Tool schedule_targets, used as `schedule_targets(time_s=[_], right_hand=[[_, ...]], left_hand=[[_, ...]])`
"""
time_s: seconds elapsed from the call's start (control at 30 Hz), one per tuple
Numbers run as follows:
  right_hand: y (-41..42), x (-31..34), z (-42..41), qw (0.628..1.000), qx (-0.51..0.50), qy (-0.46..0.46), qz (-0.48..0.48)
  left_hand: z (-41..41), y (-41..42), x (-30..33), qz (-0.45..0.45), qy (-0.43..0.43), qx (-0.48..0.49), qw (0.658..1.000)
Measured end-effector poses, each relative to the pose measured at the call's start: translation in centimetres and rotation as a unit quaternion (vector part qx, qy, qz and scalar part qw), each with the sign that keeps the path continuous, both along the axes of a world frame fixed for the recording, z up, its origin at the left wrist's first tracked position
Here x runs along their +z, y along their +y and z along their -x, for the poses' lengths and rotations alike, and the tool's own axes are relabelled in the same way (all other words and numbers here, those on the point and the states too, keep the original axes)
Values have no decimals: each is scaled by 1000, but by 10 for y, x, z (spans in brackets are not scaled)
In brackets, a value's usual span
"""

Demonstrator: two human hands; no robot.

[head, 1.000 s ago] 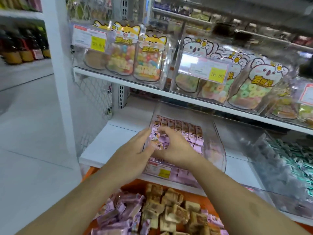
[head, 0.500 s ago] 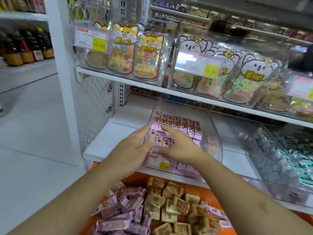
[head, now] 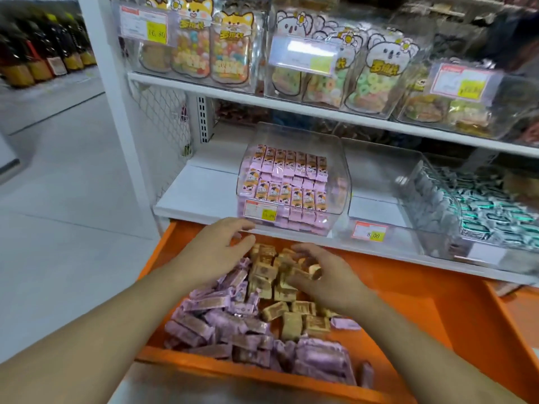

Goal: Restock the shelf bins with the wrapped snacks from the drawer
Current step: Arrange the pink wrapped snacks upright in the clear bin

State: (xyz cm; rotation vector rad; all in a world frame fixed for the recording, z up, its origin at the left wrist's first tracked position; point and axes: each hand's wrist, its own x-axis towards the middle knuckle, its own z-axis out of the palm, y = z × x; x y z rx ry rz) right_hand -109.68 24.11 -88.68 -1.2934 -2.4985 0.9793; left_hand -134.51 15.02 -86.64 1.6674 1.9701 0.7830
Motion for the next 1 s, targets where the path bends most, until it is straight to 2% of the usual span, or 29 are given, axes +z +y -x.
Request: schedule_targets(time_s=[0.13,0.3,0.43,0.57,0.63,0.7,0.77,0.83,0.9,0.93,1.0], right_hand=[[-17,-47,2,995,33,-72,52],[-13,-106,32,986,65,-117,102],[1,-151,64,978,92,-147,115],[13,-196,86,970,109,-187,112],[17,-211,93,966,112,-207,106],[20,-219,99,966,109,-211,103],[20,-224,102,967,112,-206,102],[18,-225,101,968,117,-199,101],[17,-223,98,973,97,-180,105],[17,-220,96,977,78,-167,110],[17,-211,90,980,37,-144,129]], left_hand=[[12,-12,-55,98,60,-27,993],[40,-12,-112,202,105,-33,973],[59,-3,-159,261,104,-31,959],[72,4,-210,281,158,-85,943],[68,4,-228,269,218,-123,930],[64,9,-239,252,200,-131,938],[63,13,-250,278,151,-91,944],[64,16,-249,281,166,-72,943],[58,16,-239,253,207,-95,940],[56,15,-238,244,206,-101,942],[54,13,-240,283,168,-81,941]])
